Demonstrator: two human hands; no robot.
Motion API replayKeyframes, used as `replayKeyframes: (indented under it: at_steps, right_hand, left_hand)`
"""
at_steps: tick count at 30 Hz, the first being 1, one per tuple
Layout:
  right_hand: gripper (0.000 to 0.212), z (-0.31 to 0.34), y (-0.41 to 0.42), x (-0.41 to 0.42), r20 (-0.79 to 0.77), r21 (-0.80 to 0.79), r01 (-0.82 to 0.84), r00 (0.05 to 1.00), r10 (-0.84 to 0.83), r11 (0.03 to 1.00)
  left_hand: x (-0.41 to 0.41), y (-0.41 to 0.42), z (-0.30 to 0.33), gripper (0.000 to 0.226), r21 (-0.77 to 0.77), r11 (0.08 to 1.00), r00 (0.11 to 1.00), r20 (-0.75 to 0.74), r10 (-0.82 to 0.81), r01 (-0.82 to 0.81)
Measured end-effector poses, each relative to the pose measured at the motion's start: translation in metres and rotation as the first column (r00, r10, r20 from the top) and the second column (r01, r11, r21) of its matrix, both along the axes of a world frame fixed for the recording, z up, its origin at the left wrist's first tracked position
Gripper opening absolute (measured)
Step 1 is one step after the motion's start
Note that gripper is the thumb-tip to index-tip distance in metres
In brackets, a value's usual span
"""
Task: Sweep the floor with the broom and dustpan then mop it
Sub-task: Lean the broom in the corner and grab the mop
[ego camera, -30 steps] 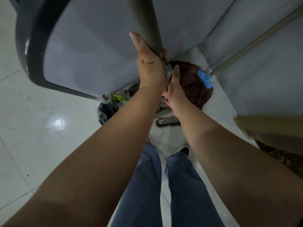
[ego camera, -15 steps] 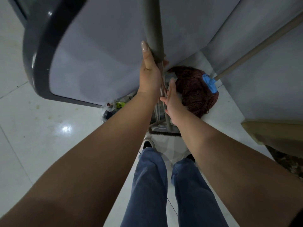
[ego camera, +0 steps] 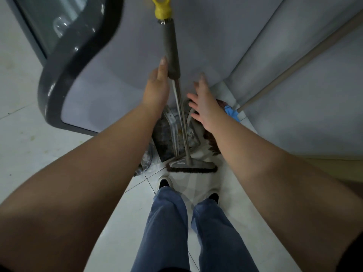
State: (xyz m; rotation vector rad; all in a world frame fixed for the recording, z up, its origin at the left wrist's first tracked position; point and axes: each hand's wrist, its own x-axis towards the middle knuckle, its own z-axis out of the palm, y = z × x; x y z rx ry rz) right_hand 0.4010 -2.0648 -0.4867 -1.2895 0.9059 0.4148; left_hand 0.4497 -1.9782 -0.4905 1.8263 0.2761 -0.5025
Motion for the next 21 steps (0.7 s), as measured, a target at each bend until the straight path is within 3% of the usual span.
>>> replayKeyframes:
  at_steps: [7, 12, 17, 21]
  right_hand:
    - [0.066, 0.039, -0.022, 0.002, 0.024, -0.078, 0.033, 0.999, -0.031, 0.996]
    - [0.061, 0.068, -0.018, -0.005, 0.095, -0.087, 0.057, 0.994, -0.049, 0.995]
    - [0.028, 0.093, -0.009, -0.023, 0.291, -0.372, 0.131, 0.956, -0.019, 0.919]
    - [0.020, 0.116, -0.015, -0.050, 0.378, -0.405, 0.220, 0.924, -0.057, 0.887]
  left_hand:
    - [0.014, 0.006, 0.030, 0.047, 0.103, 0.993, 0.996, 0.064, -0.059, 0.052]
    - [0.005, 0.009, 0.057, 0.042, 0.093, 0.991, 0.981, 0.159, -0.108, 0.094]
    - [-0.008, 0.000, 0.092, 0.024, -0.034, 0.982, 0.965, 0.192, -0.176, 0.186]
    - [-0.026, -0.006, 0.117, 0.020, -0.053, 0.957, 0.936, 0.230, -0.268, 0.287]
